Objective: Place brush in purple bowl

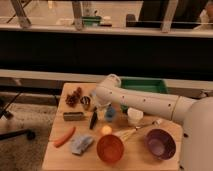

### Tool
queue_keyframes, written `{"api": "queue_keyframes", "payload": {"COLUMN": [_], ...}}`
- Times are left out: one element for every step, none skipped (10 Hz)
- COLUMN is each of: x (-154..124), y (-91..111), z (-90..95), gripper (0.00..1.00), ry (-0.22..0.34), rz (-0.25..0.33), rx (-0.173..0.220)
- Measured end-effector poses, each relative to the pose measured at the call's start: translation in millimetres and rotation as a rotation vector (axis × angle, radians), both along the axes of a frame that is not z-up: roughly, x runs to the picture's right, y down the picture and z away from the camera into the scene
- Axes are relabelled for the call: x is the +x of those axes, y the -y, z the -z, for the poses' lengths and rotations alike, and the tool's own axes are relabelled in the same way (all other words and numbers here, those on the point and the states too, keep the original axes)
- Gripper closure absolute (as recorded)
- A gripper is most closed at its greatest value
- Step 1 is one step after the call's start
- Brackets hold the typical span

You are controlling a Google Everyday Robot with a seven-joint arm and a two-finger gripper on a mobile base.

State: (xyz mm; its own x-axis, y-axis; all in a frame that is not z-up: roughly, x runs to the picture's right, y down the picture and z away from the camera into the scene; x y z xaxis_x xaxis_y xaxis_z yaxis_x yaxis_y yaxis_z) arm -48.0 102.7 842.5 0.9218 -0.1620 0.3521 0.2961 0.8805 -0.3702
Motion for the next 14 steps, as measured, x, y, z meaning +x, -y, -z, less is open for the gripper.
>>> {"api": "queue_keyframes", "payload": {"x": [-2.2, -3.7, -4.4, -4.4, -3.4, -1.8, -1.1, -0.5, 0.5, 2.7, 5.9, 6.2, 5.6, 5.1], "y": [-0.5, -1.5, -2.7, -4.0, -5.0, -5.5, -5.8, -5.7, -5.6, -5.6, -6.4, -7.0, -7.5, -8.3], "z": [-4.5, -10.7, -16.6, -22.1, -28.3, -32.3, -37.3, -41.5, -45.5, -49.7, -54.9, -57.6, -59.3, -61.1], "gripper": [0.20, 0.20, 0.20, 0.20, 0.20, 0.20, 0.20, 0.20, 0.20, 0.20, 0.20, 0.21, 0.25, 0.37], "ry": [-0.001, -0.005, -0.009, -0.014, -0.019, -0.024, -0.027, -0.030, -0.033, -0.038, -0.045, -0.045, -0.044, -0.042], "rz": [0.006, 0.016, 0.024, 0.030, 0.036, 0.039, 0.046, 0.052, 0.057, 0.062, 0.067, 0.070, 0.073, 0.077], "rx": [-0.004, -0.008, -0.012, -0.016, -0.021, -0.025, -0.027, -0.027, -0.028, -0.030, -0.034, -0.036, -0.037, -0.039]}}
